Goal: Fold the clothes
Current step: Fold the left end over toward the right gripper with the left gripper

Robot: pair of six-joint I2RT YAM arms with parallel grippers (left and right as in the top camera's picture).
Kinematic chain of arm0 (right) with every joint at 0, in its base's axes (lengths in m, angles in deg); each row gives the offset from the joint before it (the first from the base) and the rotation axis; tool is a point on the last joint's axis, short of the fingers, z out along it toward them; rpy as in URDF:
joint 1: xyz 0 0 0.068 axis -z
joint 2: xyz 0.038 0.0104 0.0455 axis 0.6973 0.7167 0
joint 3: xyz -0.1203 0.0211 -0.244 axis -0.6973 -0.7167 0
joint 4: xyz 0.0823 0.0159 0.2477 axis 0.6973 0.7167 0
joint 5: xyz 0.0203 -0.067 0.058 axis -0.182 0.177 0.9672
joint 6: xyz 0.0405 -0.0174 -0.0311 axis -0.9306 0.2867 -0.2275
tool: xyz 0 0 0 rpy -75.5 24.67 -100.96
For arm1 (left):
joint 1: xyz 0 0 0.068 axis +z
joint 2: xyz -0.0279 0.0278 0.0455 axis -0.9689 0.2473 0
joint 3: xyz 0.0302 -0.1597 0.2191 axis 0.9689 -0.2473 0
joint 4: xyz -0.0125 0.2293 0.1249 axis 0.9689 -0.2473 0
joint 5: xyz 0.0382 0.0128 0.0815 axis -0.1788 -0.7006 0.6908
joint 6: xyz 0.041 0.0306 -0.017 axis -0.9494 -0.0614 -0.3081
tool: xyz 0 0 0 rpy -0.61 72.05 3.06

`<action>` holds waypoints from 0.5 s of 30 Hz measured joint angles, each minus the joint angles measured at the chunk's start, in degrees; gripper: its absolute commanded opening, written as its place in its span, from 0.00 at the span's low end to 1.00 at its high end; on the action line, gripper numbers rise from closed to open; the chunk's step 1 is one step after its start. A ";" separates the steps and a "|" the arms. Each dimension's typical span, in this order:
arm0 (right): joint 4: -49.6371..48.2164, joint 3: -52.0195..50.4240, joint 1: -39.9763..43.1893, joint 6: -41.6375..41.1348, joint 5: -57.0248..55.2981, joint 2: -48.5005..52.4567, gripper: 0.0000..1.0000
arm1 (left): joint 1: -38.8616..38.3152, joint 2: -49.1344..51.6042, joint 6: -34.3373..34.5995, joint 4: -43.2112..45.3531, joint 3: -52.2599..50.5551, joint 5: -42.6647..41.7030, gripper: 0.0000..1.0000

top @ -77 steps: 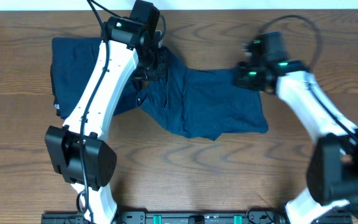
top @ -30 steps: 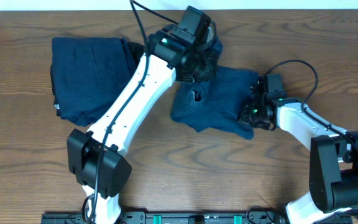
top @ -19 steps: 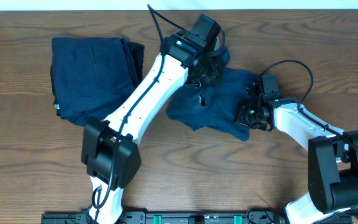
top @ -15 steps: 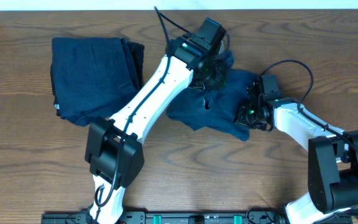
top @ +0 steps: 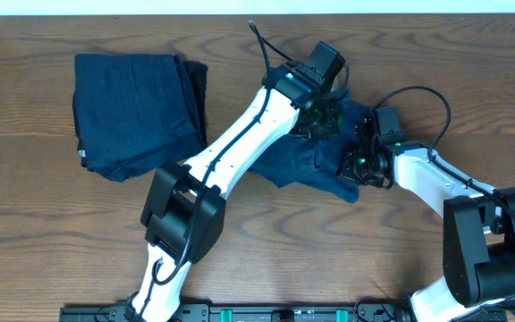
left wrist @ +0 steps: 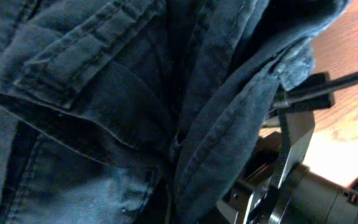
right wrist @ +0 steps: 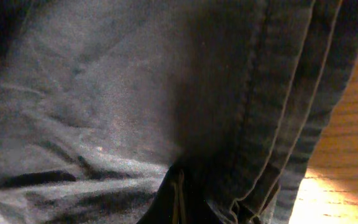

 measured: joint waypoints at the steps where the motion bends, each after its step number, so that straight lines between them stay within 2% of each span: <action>1: 0.00 0.00 0.00 0.00 0.00 0.00 0.01 | -0.11 0.17 0.31 0.48 0.00 0.02 0.06; 15: -0.07 -0.02 0.00 0.00 0.00 0.00 0.01 | -2.29 0.48 3.06 3.61 0.00 0.20 0.06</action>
